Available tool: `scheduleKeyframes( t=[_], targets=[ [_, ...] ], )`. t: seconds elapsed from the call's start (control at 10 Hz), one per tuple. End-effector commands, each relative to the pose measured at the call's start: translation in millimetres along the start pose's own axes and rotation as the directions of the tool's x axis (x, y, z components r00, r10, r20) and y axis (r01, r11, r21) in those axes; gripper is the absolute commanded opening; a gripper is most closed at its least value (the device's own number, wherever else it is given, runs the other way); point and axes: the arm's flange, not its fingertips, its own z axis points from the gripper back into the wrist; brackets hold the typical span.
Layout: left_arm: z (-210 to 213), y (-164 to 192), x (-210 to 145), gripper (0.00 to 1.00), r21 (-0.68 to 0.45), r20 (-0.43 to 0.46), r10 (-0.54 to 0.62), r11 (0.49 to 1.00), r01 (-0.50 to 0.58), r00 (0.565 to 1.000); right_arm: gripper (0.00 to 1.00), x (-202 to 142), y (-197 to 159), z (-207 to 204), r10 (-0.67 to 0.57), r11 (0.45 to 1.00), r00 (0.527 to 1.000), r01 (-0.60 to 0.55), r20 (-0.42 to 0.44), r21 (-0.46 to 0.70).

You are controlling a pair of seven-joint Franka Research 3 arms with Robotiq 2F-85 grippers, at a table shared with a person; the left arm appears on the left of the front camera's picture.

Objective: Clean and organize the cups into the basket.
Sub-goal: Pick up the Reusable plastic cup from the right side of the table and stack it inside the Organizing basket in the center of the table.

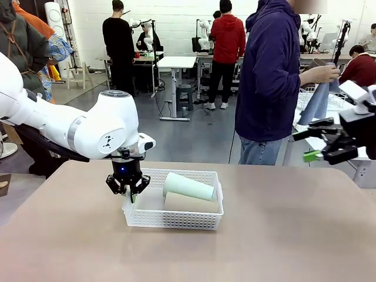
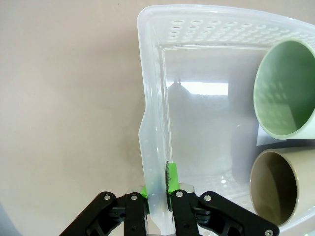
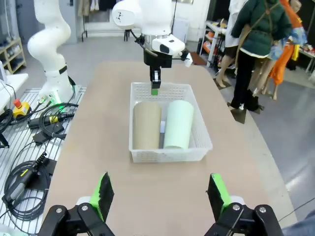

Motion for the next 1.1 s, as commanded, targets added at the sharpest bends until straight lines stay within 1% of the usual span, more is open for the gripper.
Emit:
scheduleKeyframes(
  t=[0.0, 0.2, 0.3, 0.4, 0.6, 0.7, 0.8, 1.0],
  targets=[
    [1.0, -0.5, 0.2, 0.00, 0.002, 0.003, -0.008, 1.000, 0.008, 1.000, 1.00, -42.7, -19.2, 15.5, 0.038, 0.999, 0.997, -0.039, 0.073, 0.017],
    [1.0, -0.5, 0.2, 0.00, 0.002, 0.003, -0.008, 1.000, 0.008, 1.000, 1.00, -82.9, -26.1, 41.9, 0.067, 0.998, 0.994, -0.068, 0.087, 0.013],
    [1.0, -0.5, 0.2, 0.00, 0.002, 0.003, -0.008, 1.000, 0.008, 1.000, 1.00, -99.0, -26.3, 55.4, 0.092, 0.995, 0.987, -0.094, 0.133, 0.010],
    [1.0, -0.5, 0.2, 0.00, 0.002, 0.003, -0.008, 1.000, 0.008, 1.000, 1.00, -117.0, -27.4, 71.0, 0.078, 0.997, 0.984, -0.074, 0.163, -0.026],
    [1.0, -0.5, 0.2, 0.00, 0.002, 0.003, -0.008, 1.000, 0.008, 1.000, 1.00, -144.7, -28.2, 94.1, 0.015, 0.996, 0.976, 0.004, 0.216, -0.090],
    [1.0, -0.5, 0.2, 0.00, 0.002, 0.003, -0.008, 1.000, 0.008, 1.000, 1.00, -153.3, -27.5, 101.1, 0.005, 0.994, 0.971, 0.022, 0.241, -0.108],
    [1.0, -0.5, 0.2, 0.00, 0.002, 0.003, -0.008, 1.000, 0.008, 1.000, 1.00, -157.9, -27.2, 105.5, -0.006, 0.992, 0.969, 0.036, 0.247, -0.121],
    [1.0, -0.5, 0.2, 0.00, 0.002, 0.003, -0.008, 1.000, 0.008, 1.000, 1.00, -157.6, -26.8, 108.5, -0.016, 0.990, 0.968, 0.051, 0.250, -0.132]
  ],
)
